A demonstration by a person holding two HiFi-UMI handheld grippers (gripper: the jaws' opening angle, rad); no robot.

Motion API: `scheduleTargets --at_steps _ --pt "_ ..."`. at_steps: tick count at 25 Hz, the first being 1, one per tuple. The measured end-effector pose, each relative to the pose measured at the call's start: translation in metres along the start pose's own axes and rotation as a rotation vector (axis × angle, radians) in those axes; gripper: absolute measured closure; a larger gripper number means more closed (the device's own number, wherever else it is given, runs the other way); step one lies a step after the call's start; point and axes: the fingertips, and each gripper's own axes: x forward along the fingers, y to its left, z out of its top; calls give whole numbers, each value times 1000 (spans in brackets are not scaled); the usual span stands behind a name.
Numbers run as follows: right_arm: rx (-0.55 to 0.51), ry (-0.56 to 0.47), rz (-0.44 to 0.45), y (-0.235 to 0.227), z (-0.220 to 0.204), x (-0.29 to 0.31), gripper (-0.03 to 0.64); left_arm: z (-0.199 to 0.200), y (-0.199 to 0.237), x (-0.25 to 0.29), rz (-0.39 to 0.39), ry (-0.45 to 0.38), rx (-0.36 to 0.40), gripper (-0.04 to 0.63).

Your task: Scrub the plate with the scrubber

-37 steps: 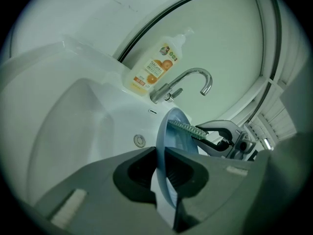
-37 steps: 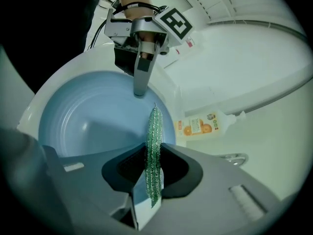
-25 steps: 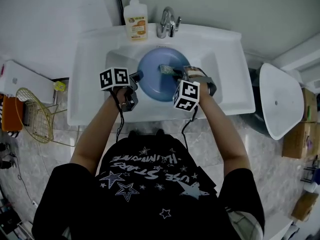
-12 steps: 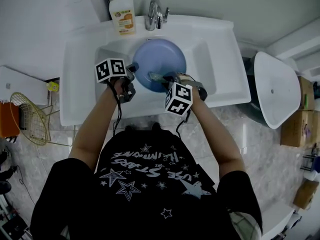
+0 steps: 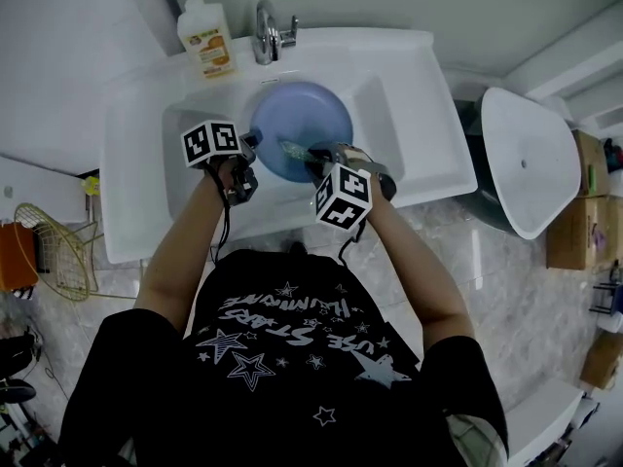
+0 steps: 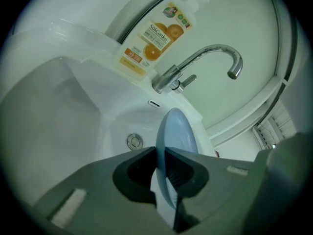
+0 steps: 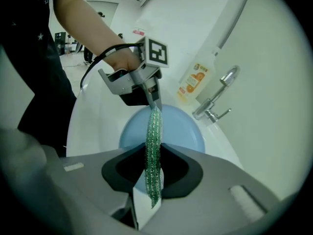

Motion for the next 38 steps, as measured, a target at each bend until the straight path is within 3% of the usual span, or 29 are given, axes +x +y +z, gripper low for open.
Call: scheduleTargets --at_steps 7,17,32,38 --pt "92 14 -159 -55 -53 -18 505 -19 4 41 30 63 -14 551" --pt "216 42 -198 -81 -130 -35 505 -47 6 91 74 151 -48 551" --pt "407 -3 -273 -86 -126 -51 505 -64 22 120 152 228 7 561" --pt "451 15 -288 -63 -113 -58 505 -77 2 126 15 265 -18 366"
